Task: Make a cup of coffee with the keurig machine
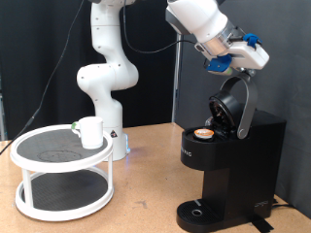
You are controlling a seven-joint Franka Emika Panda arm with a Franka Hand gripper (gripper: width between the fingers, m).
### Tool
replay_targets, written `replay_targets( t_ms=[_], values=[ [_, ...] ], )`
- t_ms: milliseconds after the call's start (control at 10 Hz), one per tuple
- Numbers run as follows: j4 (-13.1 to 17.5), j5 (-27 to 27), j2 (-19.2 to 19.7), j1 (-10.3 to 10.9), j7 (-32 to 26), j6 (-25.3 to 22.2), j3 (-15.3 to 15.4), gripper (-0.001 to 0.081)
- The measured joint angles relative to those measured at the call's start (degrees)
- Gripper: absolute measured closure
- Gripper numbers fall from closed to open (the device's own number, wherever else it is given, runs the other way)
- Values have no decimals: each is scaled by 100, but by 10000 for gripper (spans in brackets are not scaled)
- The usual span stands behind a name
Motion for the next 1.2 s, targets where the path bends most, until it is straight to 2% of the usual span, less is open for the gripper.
replay_targets(
  t_ms=[300,700,1200],
  values=[
    [-3,-334,-101,-173,0,-291,-138,806],
    [-36,-1092,-173,-508,119,-607,-360,806],
    [-315,-1990,5,-793,329,-394,-449,806]
  ],
)
